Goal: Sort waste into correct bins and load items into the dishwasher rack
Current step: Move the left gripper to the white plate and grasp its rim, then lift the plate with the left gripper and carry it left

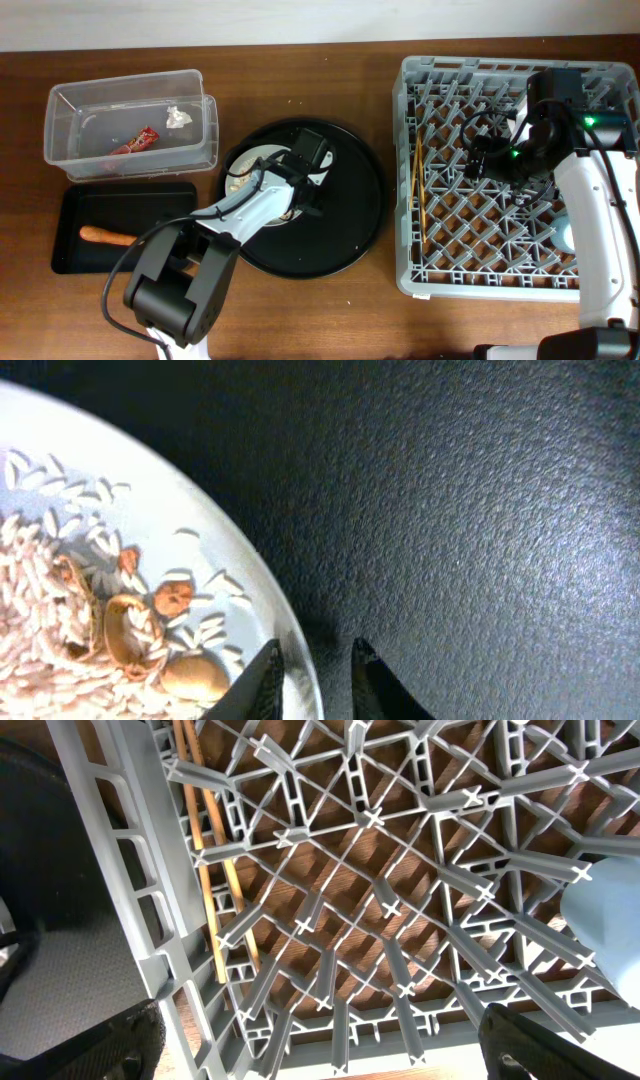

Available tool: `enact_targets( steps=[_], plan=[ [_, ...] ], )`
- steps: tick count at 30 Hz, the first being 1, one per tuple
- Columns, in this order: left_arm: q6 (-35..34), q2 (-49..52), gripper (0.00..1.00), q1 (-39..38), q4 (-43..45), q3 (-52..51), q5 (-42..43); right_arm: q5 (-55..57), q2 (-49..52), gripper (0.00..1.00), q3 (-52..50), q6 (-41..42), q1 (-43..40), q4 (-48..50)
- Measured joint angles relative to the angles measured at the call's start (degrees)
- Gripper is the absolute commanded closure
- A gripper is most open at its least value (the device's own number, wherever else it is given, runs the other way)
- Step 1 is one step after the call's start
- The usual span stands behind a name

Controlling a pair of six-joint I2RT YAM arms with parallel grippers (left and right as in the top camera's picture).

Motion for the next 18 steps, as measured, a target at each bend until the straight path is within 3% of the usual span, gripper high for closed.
enact_targets(
  steps=[7,18],
  plan=[
    [-0.72,-0.02,0.92,-0.02,-4.35,1.01,0.11,0.0,0.0,0.0,0.0,0.0,0.0,0.0],
    [-2.45,-0.26,0.91,-0.46,-11.45,1.9,-1.92,0.0,0.0,0.0,0.0,-0.02,0.0,-0.48]
  ],
)
